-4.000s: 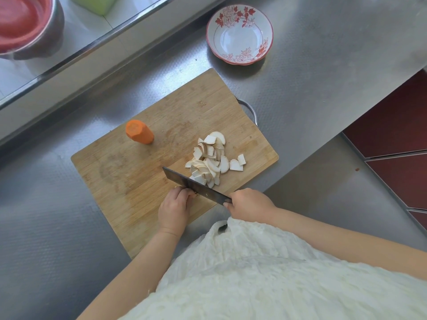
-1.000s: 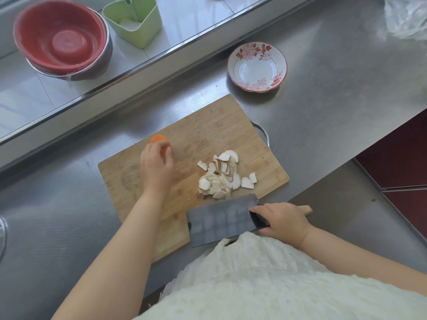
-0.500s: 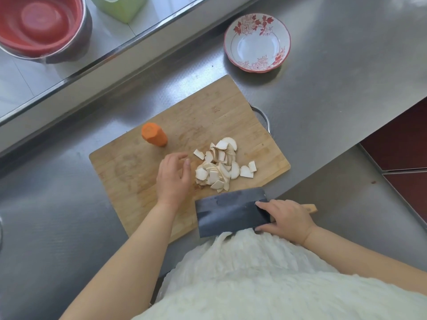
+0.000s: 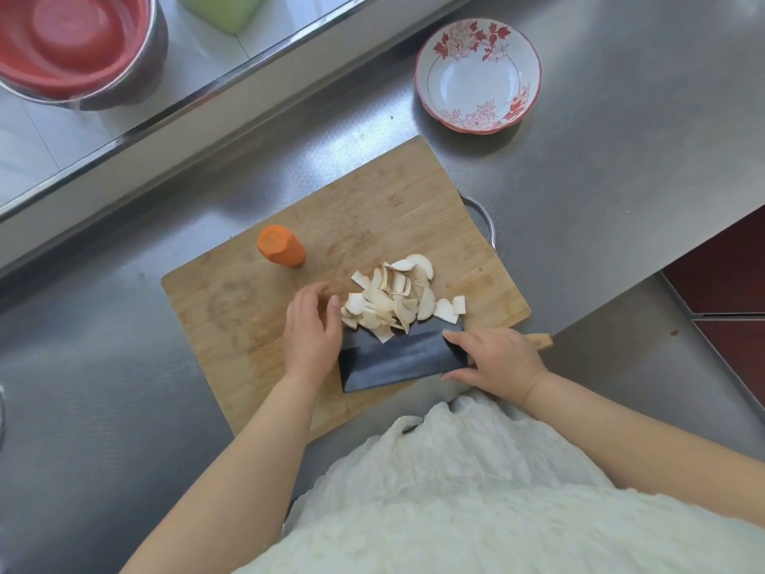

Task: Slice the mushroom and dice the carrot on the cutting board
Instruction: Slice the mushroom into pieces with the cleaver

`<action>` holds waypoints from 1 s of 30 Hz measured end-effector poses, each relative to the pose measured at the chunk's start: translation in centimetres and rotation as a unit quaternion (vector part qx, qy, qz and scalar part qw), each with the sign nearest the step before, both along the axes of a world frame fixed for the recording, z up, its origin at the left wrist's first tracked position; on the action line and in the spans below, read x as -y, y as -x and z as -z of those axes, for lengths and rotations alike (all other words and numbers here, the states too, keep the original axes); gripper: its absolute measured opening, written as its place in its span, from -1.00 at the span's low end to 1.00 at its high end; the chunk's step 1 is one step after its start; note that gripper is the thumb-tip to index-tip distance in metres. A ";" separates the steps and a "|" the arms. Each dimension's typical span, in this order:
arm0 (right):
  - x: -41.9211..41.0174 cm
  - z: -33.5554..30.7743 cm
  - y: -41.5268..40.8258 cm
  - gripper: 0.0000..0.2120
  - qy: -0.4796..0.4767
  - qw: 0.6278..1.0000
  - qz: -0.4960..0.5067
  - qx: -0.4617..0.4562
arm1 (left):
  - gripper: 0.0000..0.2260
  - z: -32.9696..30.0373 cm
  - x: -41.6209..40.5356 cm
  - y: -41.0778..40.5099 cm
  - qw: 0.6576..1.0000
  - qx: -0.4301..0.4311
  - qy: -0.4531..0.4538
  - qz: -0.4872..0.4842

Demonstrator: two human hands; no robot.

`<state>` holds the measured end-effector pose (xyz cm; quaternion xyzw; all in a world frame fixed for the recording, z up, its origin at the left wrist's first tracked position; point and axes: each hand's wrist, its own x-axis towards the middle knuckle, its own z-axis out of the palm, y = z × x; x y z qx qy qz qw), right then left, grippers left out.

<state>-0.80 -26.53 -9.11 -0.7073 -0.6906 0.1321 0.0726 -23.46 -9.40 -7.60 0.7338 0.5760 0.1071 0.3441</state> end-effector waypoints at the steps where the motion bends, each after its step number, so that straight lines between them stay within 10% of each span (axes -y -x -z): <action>1: -0.6 -0.1 -0.1 -0.39 0.005 1.000 0.006 -0.004 | -0.71 0.1 -0.1 0.1 1.000 -0.003 0.004 -0.002; 17: -8.8 -6.0 -2.1 -0.48 0.128 0.991 0.004 0.027 | -0.58 -1.5 -2.8 -0.4 0.958 0.185 0.118 -0.183; 23: -10.3 -7.0 -2.5 -0.48 0.229 0.966 0.109 -0.054 | -0.81 -1.6 -3.8 0.3 0.964 0.118 -0.051 -0.234; 30: -10.3 -7.2 -3.2 -0.39 0.249 0.948 0.154 -0.127 | -0.43 -3.1 -7.2 0.3 0.996 -0.025 -0.072 -0.043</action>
